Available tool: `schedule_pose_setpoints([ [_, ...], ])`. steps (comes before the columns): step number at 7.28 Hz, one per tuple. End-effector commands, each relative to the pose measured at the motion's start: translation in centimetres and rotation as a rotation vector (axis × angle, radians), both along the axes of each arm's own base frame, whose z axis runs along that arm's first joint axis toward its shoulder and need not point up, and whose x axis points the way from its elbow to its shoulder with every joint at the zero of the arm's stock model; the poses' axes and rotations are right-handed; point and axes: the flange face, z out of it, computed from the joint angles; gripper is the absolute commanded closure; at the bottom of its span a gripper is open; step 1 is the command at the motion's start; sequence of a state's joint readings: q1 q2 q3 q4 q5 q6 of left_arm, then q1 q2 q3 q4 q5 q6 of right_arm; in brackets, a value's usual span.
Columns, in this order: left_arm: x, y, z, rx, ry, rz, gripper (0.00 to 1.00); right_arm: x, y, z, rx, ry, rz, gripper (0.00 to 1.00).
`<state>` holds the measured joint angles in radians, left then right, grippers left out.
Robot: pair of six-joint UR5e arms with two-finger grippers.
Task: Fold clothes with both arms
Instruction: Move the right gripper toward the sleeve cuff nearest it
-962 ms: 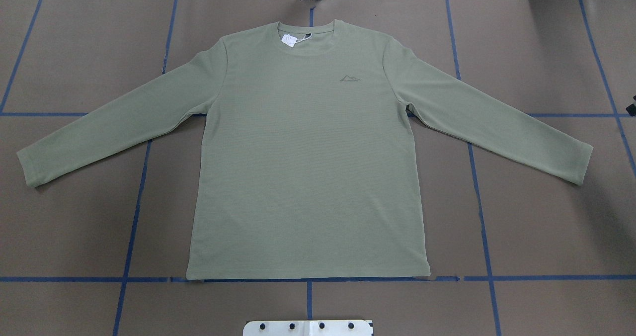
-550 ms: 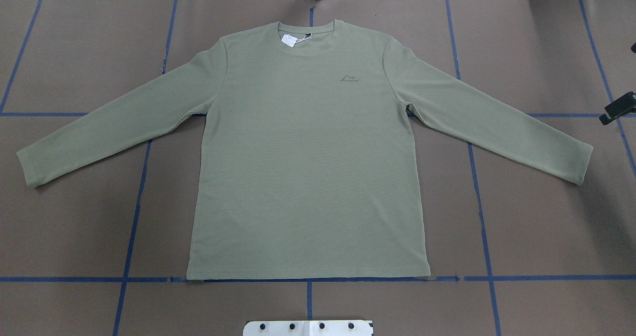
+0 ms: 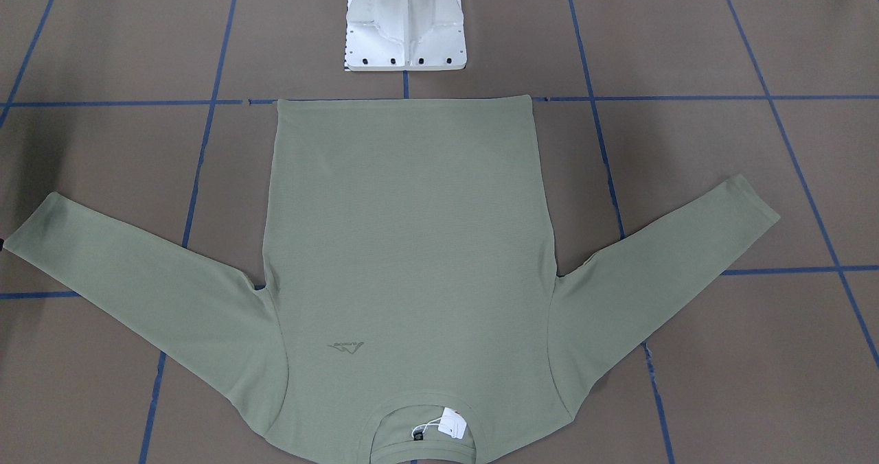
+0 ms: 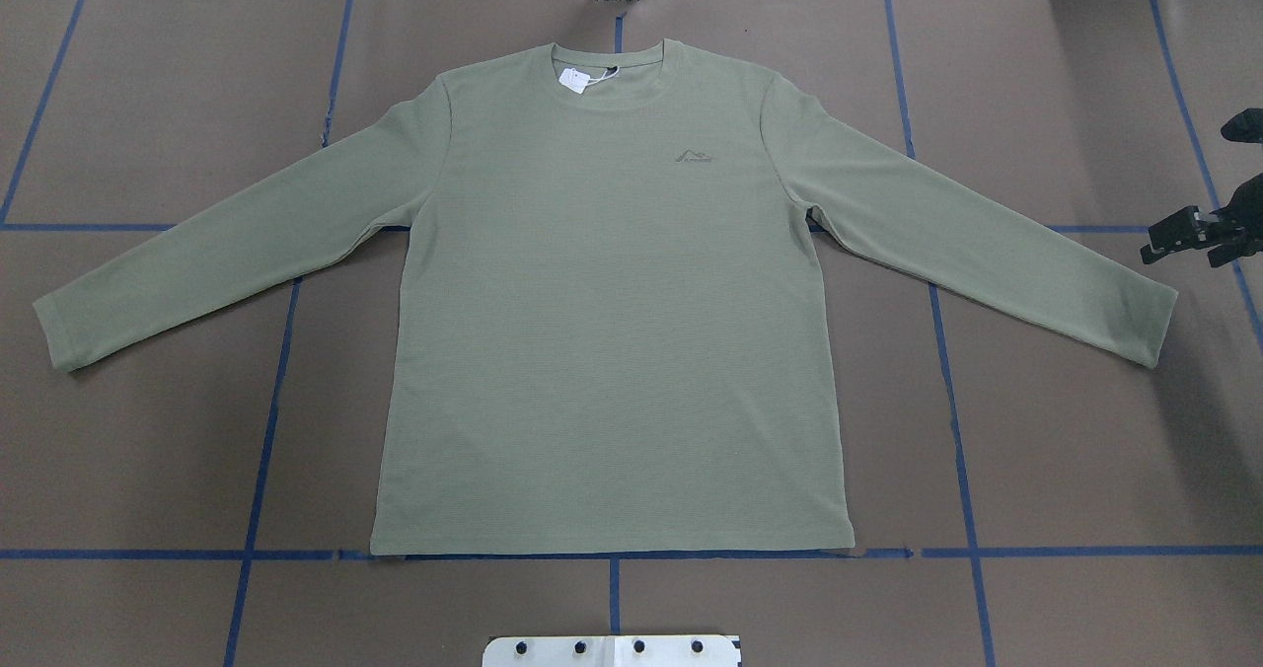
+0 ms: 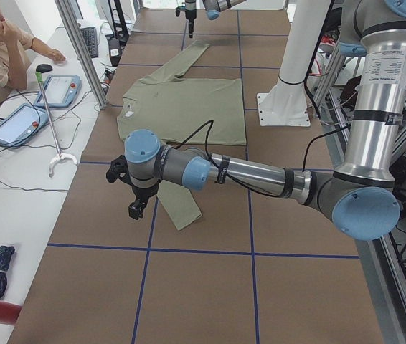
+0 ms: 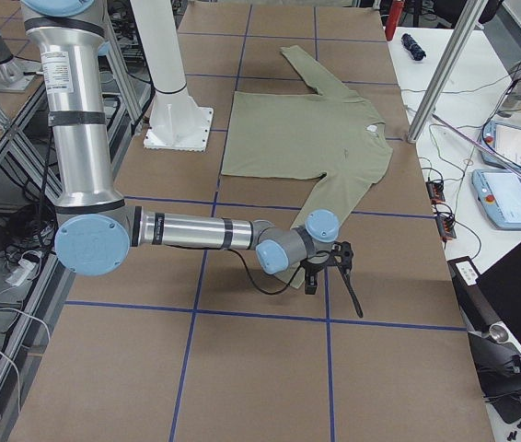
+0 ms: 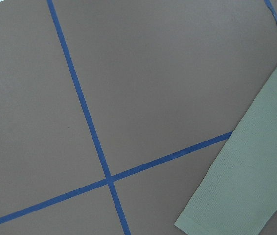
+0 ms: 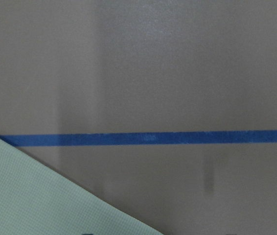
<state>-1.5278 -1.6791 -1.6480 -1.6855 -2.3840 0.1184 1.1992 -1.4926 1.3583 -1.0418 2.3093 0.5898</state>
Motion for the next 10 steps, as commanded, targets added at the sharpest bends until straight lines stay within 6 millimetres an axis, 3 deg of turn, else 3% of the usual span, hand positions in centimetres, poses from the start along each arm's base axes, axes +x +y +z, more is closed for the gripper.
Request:
schedule_pose_setpoints([
  [1, 0.0, 0.0, 0.0, 0.002, 0.0, 0.0, 0.0, -1.0, 0.8, 0.9, -0.049, 0.004, 0.029, 0.15],
  [4, 0.0, 0.0, -0.2, 0.005, 0.0, 0.0, 0.0, -0.8, 1.5, 2.0, -0.073, 0.01, 0.028, 0.15],
  [7, 0.0, 0.1, -0.3, 0.008, 0.0, 0.0, 0.0, -0.7, 1.9, 3.1, -0.094, 0.015, 0.026, 0.22],
  [10, 0.0, 0.1, -0.2, 0.006, 0.0, 0.0, 0.0, -0.9, 2.0, 3.2, -0.106, 0.014, 0.029, 0.62],
])
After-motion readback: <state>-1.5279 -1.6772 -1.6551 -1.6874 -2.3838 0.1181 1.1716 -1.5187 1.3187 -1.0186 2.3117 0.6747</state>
